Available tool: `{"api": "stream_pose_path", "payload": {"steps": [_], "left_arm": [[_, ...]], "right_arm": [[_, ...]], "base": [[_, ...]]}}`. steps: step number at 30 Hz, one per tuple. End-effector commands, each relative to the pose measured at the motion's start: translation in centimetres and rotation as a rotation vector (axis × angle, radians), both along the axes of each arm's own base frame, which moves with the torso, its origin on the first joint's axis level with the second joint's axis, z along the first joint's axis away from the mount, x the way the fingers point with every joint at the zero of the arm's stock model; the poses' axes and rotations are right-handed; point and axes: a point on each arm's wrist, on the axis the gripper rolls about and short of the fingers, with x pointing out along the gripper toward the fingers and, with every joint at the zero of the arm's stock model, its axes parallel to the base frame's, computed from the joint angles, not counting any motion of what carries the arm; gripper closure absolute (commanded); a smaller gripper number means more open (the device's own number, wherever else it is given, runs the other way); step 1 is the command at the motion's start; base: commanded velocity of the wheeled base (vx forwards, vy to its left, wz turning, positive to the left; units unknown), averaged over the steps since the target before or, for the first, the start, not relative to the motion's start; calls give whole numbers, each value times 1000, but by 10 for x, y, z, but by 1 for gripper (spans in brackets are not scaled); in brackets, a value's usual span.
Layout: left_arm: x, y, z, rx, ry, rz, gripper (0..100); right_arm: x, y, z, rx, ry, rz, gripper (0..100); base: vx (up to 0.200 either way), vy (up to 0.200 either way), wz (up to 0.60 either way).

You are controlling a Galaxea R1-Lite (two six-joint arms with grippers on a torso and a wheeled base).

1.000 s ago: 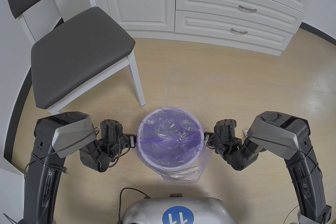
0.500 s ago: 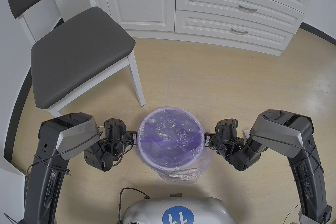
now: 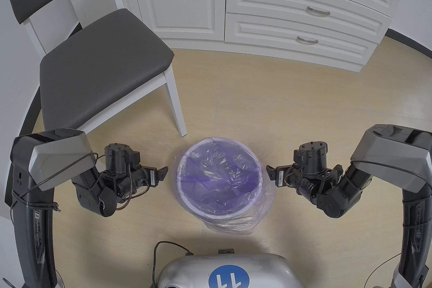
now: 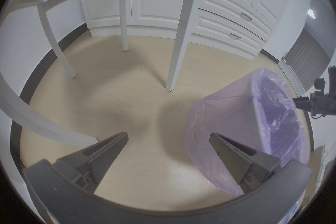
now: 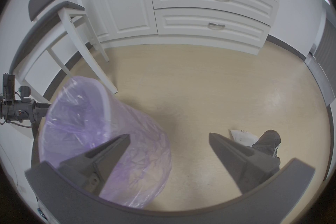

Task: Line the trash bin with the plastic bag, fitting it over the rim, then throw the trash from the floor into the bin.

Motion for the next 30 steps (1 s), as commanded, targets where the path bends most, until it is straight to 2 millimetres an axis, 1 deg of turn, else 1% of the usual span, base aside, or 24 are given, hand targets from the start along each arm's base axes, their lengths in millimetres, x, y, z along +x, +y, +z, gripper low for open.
{"api": "stream_pose_path", "payload": {"steps": [1,5,6,7,8,9,10,11,14,16,17,18,20,22,26,27,28,29,30], "left_arm": [[-20,7,24,22,-23,-11,0],[-33,10,33,22,-35,-12,0],[-39,12,37,22,-43,-12,0],[-44,13,41,20,-57,-13,0],[-44,13,41,20,-57,-13,0],[-52,15,49,17,-78,-11,0],[-59,17,57,13,-95,-11,0],[-64,17,62,14,-104,-15,0],[-77,16,73,15,-121,-31,0],[-82,14,78,16,-131,-43,0],[-84,13,81,16,-137,-47,0],[-86,13,82,16,-139,-48,0],[-90,13,86,14,-146,-53,0],[-91,13,87,13,-148,-53,0],[-91,13,88,12,-152,-52,0],[-91,13,88,12,-152,-52,0],[-91,13,88,12,-154,-51,0],[-91,13,88,12,-154,-51,0],[-91,13,88,12,-154,-52,0]], "right_arm": [[-19,0,40,23,-67,25,100],[-32,-1,66,59,-113,37,100],[-39,-1,73,66,-122,47,100],[-43,1,78,70,-125,64,100],[-43,1,78,70,-125,64,100],[-49,11,86,72,-144,111,100],[-54,28,90,38,-158,171,100],[-58,38,92,-13,-153,210,100],[-67,62,97,-145,-118,310,100],[-71,85,102,-168,-96,360,100],[-72,99,101,-187,-68,386,100],[-71,105,98,-200,-47,396,100],[-69,129,87,-223,24,431,100],[-68,145,76,-220,70,443,100],[-58,161,49,-242,139,443,100],[-57,162,46,-245,144,443,100],[-51,166,29,-264,172,441,100],[-48,166,22,-272,182,436,100],[-42,168,10,-279,195,432,100]], "base": [[0,0,0],[0,0,0],[0,0,0],[0,0,0],[0,0,0],[0,0,0],[0,0,0],[0,0,0],[0,0,0],[0,0,0],[0,0,0],[0,0,0],[0,0,0],[0,0,0],[0,0,0],[0,0,0],[0,0,0],[0,0,0],[0,0,0]]}}
